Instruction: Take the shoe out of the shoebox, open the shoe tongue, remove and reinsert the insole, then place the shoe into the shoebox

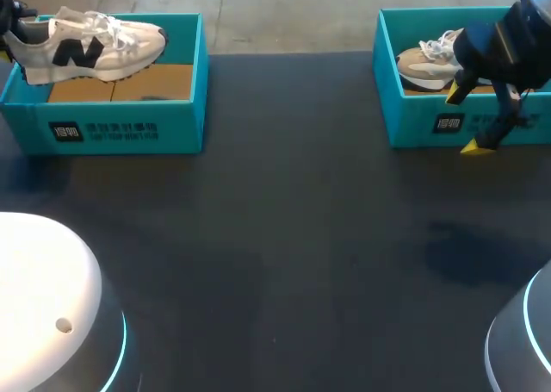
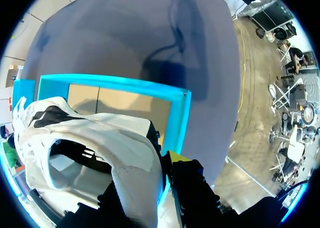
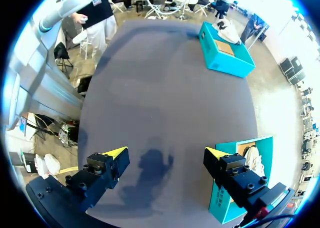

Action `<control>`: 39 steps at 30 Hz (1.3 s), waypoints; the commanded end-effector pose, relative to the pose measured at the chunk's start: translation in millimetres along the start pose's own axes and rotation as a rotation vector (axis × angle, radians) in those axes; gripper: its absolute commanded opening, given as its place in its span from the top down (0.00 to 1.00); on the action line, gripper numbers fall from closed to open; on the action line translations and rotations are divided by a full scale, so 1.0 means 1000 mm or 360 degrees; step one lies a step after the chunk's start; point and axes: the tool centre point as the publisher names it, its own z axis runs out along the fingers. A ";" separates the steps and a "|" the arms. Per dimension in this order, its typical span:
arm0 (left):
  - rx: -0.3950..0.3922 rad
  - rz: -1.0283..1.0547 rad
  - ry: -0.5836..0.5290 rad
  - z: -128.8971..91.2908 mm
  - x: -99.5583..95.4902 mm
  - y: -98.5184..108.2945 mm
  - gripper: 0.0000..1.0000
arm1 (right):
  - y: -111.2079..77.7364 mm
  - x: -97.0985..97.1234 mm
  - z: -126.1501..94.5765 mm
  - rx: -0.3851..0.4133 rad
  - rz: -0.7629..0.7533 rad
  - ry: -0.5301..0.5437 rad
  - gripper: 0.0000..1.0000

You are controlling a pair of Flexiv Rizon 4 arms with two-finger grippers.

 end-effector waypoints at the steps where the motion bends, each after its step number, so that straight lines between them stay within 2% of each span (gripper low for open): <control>1: 0.0009 0.0008 0.0009 0.007 -0.004 -0.004 1.00 | 0.001 -0.002 0.001 0.0005 0.0002 0.0005 0.00; 13: 0.0057 -0.0028 0.0026 0.033 -0.009 -0.023 1.00 | 0.001 -0.002 0.001 0.0005 0.0002 0.0005 0.00; 17: 0.0033 -0.0018 0.0062 0.042 -0.010 -0.029 1.00 | 0.001 -0.002 0.001 0.0005 0.0002 0.0005 0.00; 32: -0.0003 0.0056 0.0136 0.072 -0.014 -0.029 1.00 | 0.001 -0.002 0.001 0.0005 0.0002 0.0005 0.00; 39: -0.0002 0.0071 0.0165 0.097 -0.021 -0.031 1.00 | 0.001 -0.002 0.001 0.0005 0.0002 0.0005 0.00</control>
